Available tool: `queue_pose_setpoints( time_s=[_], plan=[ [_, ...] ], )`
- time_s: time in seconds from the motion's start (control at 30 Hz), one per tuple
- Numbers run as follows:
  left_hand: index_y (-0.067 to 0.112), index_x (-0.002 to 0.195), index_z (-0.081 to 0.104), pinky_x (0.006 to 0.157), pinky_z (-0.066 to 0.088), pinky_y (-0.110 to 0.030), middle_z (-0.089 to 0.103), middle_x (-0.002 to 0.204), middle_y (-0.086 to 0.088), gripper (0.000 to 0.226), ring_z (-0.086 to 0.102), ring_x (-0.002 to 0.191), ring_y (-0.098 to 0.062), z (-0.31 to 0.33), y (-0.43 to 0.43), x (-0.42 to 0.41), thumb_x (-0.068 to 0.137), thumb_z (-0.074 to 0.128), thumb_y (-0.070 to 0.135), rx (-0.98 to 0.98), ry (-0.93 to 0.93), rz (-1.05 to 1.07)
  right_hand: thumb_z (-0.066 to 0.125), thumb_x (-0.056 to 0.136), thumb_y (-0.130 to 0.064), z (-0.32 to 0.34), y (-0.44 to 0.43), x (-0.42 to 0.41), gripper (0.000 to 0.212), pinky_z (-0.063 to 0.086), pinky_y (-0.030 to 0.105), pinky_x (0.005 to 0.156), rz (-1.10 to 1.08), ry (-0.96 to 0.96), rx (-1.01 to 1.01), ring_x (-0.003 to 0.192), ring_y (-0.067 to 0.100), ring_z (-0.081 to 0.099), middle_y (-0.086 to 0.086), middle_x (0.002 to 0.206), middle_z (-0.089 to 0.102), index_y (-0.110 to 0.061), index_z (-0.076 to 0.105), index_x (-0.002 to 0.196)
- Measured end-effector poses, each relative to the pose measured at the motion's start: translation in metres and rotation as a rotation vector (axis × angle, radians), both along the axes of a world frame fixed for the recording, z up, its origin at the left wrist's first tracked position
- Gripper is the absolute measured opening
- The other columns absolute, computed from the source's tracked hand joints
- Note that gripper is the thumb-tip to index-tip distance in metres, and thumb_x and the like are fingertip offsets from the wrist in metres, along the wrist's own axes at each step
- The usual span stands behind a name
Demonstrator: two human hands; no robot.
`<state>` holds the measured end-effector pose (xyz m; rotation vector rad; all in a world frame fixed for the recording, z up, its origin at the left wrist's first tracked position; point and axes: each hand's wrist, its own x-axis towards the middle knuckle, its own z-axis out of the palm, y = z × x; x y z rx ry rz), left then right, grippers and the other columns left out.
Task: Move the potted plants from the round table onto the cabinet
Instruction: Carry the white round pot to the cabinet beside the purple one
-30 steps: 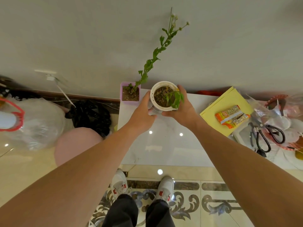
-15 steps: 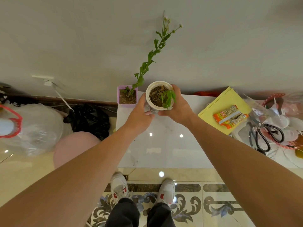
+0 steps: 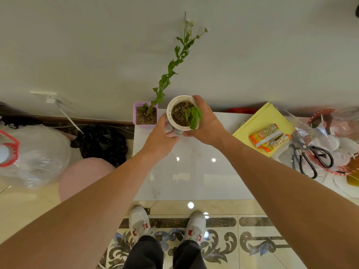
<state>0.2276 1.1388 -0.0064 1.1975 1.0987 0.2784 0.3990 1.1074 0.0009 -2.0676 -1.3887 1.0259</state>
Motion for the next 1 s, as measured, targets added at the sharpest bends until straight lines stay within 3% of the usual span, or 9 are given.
queue_pose_setpoints(
  time_s=[0.23,0.3,0.37,0.5,0.63,0.77,0.8,0.9,1.0],
  plan=[
    [0.034,0.141,0.038,0.106,0.046,-0.039,0.053,0.133,0.010,0.071,0.057,0.124,-0.020,0.005,0.005,0.003,0.085,0.065,-0.002,0.014,0.056,-0.014,0.092,0.066,-0.026,0.000,-0.004,-0.007,0.116,0.042,0.036,0.108,-0.047,0.014,0.002,0.134,0.022,0.043,0.006,0.147,0.042,-0.020,0.017,0.154],
    [0.033,0.142,0.038,0.109,0.045,-0.044,0.053,0.133,0.010,0.072,0.057,0.124,-0.020,0.006,0.004,0.002,0.085,0.065,-0.001,0.007,0.060,-0.025,0.091,0.068,-0.025,-0.001,-0.008,-0.005,0.118,0.038,0.028,0.099,-0.102,0.069,-0.046,0.129,0.018,0.046,0.001,0.143,0.047,-0.018,0.012,0.155],
    [0.030,0.143,0.037,0.110,0.044,-0.045,0.053,0.133,0.009,0.073,0.058,0.124,-0.019,0.006,0.002,0.001,0.086,0.065,-0.003,0.000,0.052,-0.015,0.090,0.069,-0.021,-0.002,-0.012,-0.005,0.102,0.041,0.028,0.090,-0.149,0.115,-0.065,0.122,0.019,0.053,-0.004,0.129,0.053,-0.018,0.026,0.148],
    [0.031,0.148,0.031,0.106,0.047,-0.039,0.047,0.144,0.006,0.078,0.059,0.122,-0.019,0.007,-0.004,0.000,0.087,0.066,-0.001,-0.006,0.053,-0.001,0.089,0.069,-0.012,-0.002,-0.014,-0.006,0.085,0.049,0.037,0.097,-0.209,0.243,-0.054,0.119,0.019,0.054,-0.002,0.129,0.057,-0.019,0.042,0.139],
    [0.037,0.150,0.026,0.082,0.045,-0.019,0.041,0.149,0.016,0.079,0.057,0.101,0.003,0.005,-0.011,-0.003,0.088,0.065,0.007,-0.005,0.085,-0.023,0.088,0.069,-0.005,0.002,-0.009,-0.002,0.086,0.046,0.014,0.084,-0.185,0.323,-0.044,0.110,0.005,0.054,-0.009,0.123,0.056,-0.019,0.042,0.141],
    [0.041,0.152,0.020,0.104,0.047,-0.036,0.034,0.155,0.017,0.083,0.057,0.121,-0.016,0.005,-0.014,-0.006,0.090,0.063,0.006,-0.044,0.100,-0.039,0.088,0.070,-0.004,-0.002,-0.005,0.003,0.095,0.048,0.041,0.104,-0.178,0.298,-0.063,0.127,0.019,0.053,0.002,0.138,0.054,-0.017,0.033,0.146],
    [0.043,0.152,0.019,0.106,0.045,-0.034,0.035,0.153,0.018,0.085,0.055,0.126,-0.018,0.006,-0.014,-0.006,0.090,0.063,0.005,-0.044,0.091,-0.037,0.088,0.070,-0.003,-0.003,-0.006,0.003,0.097,0.046,0.045,0.107,-0.186,0.297,-0.075,0.130,0.021,0.052,0.004,0.141,0.052,-0.017,0.031,0.148],
    [0.046,0.151,0.013,0.104,0.045,-0.030,0.034,0.146,0.019,0.091,0.050,0.131,-0.019,0.009,-0.017,-0.003,0.089,0.063,0.001,-0.021,0.078,-0.023,0.087,0.071,-0.002,-0.007,-0.007,-0.001,0.098,0.047,0.043,0.107,-0.155,0.337,-0.111,0.134,0.023,0.048,0.004,0.144,0.049,-0.019,0.030,0.149],
    [0.045,0.152,0.005,0.104,0.047,-0.032,0.031,0.155,0.013,0.096,0.050,0.133,-0.020,0.009,-0.023,0.002,0.089,0.064,0.003,-0.022,0.082,-0.022,0.084,0.072,0.004,-0.005,-0.001,0.000,0.092,0.046,0.041,0.108,-0.110,0.370,-0.108,0.133,0.024,0.048,0.006,0.143,0.051,-0.016,0.036,0.148]
  ],
)
